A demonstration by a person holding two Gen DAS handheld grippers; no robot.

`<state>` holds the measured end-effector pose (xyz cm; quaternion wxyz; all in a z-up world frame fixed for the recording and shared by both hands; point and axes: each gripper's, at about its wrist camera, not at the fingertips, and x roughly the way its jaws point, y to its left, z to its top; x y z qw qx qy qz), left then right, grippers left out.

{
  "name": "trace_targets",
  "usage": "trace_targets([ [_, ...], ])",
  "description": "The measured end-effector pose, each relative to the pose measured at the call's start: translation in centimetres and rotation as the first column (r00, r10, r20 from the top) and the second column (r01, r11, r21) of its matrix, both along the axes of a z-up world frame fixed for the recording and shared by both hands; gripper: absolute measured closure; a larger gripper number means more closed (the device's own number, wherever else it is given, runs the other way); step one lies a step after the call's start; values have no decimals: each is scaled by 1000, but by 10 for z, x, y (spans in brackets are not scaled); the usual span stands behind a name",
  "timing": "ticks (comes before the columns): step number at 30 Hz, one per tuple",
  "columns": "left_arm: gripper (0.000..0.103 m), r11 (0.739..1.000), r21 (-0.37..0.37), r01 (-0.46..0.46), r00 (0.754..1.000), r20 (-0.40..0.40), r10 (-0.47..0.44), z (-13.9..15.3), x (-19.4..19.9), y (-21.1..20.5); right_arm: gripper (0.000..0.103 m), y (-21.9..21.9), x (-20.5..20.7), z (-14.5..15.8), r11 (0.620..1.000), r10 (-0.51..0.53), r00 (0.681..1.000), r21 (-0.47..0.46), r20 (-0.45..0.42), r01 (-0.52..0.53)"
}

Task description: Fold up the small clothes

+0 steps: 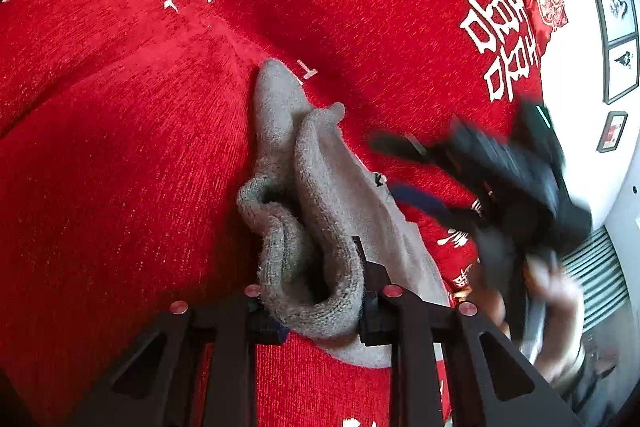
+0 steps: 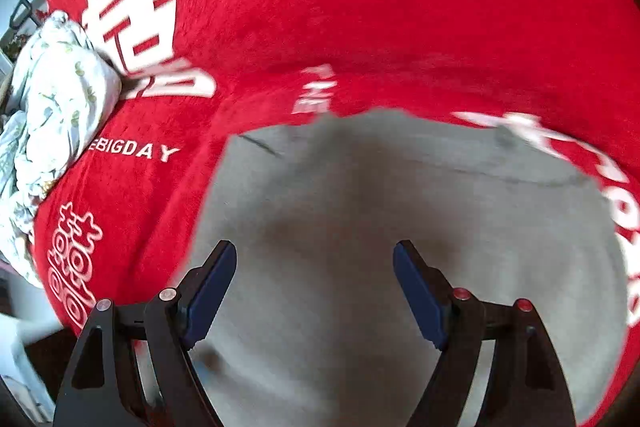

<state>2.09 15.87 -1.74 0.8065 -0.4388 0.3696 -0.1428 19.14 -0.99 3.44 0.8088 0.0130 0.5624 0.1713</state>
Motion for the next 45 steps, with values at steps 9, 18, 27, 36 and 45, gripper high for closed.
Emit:
trace_targets([
  [9, 86, 1000, 2, -1, 999, -43, 1, -3, 1, 4, 7, 101, 43, -44, 977, 103, 992, -178, -70, -114],
  [18, 92, 1000, 22, -2, 998, -55, 3, -2, 1, 3, 65, 106, 37, -44, 923, 161, 987, -351, -26, -160],
  [27, 92, 997, 79, 3, 1000, -30, 0, 5, -1, -3, 75, 69, 50, -31, 982, 113, 991, -146, -73, -123],
  [36, 93, 972, 234, 2, 1000, -4, -2, 25, -4, -19, 77, 53, 51, -11, 990, 116, 991, -74, -67, -121],
  [45, 93, 935, 353, 23, 999, -54, -4, 49, -7, -43, 77, 34, 51, 15, 991, 122, 990, -39, -63, -125],
])
